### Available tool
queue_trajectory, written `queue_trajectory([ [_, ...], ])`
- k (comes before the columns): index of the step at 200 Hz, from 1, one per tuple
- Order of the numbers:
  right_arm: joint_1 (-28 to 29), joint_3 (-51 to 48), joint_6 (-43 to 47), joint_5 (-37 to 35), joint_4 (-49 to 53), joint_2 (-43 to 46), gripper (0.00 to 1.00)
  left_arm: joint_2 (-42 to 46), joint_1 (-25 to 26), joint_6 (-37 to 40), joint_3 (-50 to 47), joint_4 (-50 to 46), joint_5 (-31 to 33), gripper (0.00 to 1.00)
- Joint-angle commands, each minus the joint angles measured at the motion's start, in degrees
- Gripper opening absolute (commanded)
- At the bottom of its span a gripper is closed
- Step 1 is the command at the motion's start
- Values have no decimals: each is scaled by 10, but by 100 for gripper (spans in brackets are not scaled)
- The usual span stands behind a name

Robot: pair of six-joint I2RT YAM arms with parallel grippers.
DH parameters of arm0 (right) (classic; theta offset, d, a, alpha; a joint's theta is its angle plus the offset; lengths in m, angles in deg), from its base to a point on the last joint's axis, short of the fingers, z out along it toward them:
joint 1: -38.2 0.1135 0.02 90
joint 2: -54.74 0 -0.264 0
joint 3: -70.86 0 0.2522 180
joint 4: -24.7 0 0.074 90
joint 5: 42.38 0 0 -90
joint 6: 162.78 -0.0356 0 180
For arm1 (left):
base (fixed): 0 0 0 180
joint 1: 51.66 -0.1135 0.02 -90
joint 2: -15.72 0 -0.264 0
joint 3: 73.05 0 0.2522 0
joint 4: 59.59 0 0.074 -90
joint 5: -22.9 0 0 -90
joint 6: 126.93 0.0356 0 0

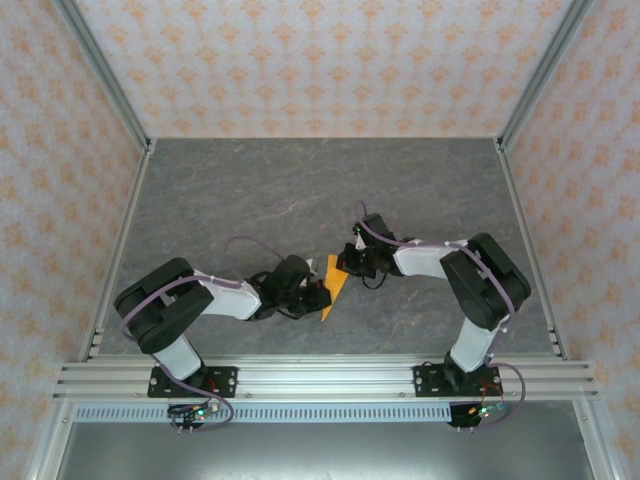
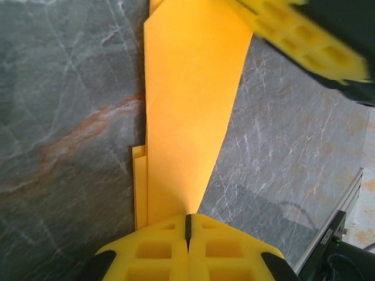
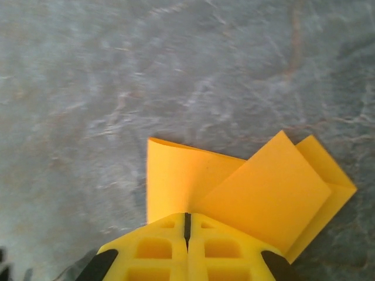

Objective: Fold a paper plane with a square sheet of paper (fold left side to right side)
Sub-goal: Fold the wing for the fifth time at the center of the table.

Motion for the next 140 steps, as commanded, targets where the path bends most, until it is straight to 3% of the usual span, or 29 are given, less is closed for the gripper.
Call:
queue_trajectory([
  [1,1,0,-8,-31,0,-16,5,14,4,15,-15,-74,0,0],
  [38,1,2,3,-56,39,-24,5,81,4,37,-12,-99,3,0],
  [79,2,2,7,-55,45,-25,5,119,3,56,0,-101,-42,0],
  [140,6,10,11,-59,60,-28,5,45,4,39,20,-54,-78,0],
])
